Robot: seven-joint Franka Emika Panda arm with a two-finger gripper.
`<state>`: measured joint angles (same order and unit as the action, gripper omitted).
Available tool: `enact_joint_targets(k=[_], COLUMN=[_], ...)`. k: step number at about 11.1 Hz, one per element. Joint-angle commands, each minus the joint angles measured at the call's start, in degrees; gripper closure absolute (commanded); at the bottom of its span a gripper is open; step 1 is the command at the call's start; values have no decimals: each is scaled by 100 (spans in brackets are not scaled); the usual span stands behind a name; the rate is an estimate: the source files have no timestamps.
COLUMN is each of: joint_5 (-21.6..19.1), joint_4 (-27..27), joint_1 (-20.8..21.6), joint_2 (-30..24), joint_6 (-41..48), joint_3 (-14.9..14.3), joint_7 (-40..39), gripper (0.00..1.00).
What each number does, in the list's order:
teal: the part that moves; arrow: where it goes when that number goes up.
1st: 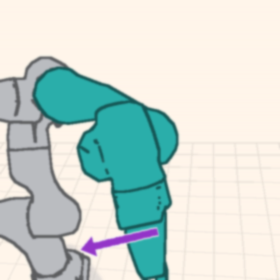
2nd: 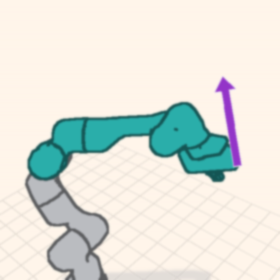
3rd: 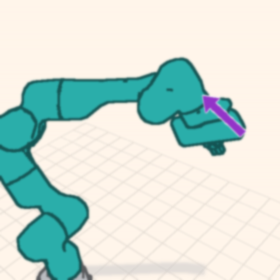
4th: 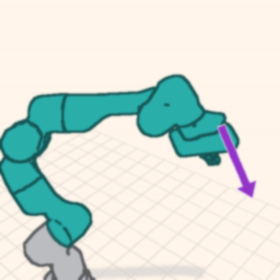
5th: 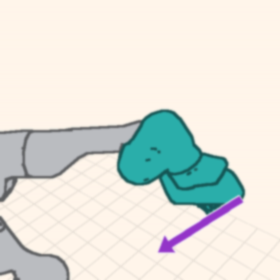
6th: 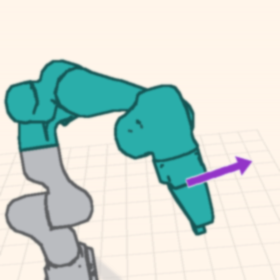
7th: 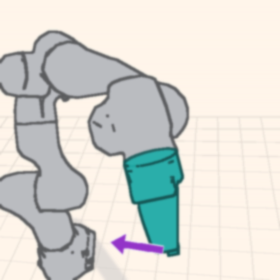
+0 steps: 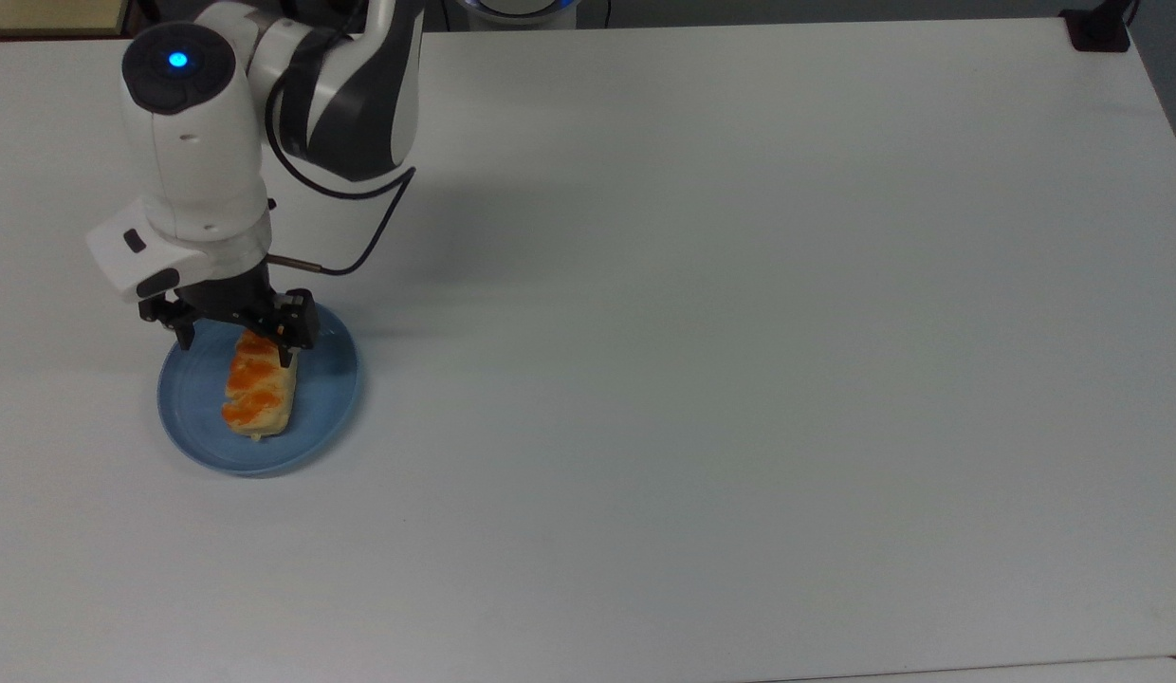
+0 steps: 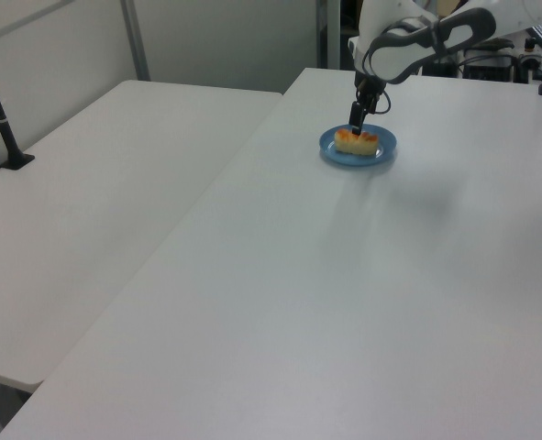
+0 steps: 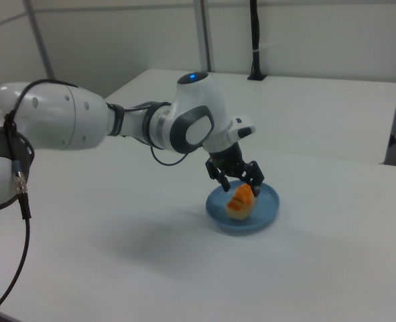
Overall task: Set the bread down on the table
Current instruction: 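Move the gripper down over the bread roll on the blue plate, then close the gripper on the bread roll, then lift the bread roll off the plate and carry it away from the plate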
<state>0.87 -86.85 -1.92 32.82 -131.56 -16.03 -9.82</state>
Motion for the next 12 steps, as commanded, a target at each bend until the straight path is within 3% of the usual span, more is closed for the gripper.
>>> enact_joint_targets(k=[1, 5, 8, 12], joint_5=[9, 1, 10, -52], joint_4=[89, 54, -445, -991], joint_1=[104, 166, 175, 393], joint_2=[330, 314, -675, -2049], joint_6=[-430, -643, -224, 1701], joint_3=[-23, -14, -6, -14], joint_7=[374, 534, 254, -574], gripper=[8, 46, 47, 47])
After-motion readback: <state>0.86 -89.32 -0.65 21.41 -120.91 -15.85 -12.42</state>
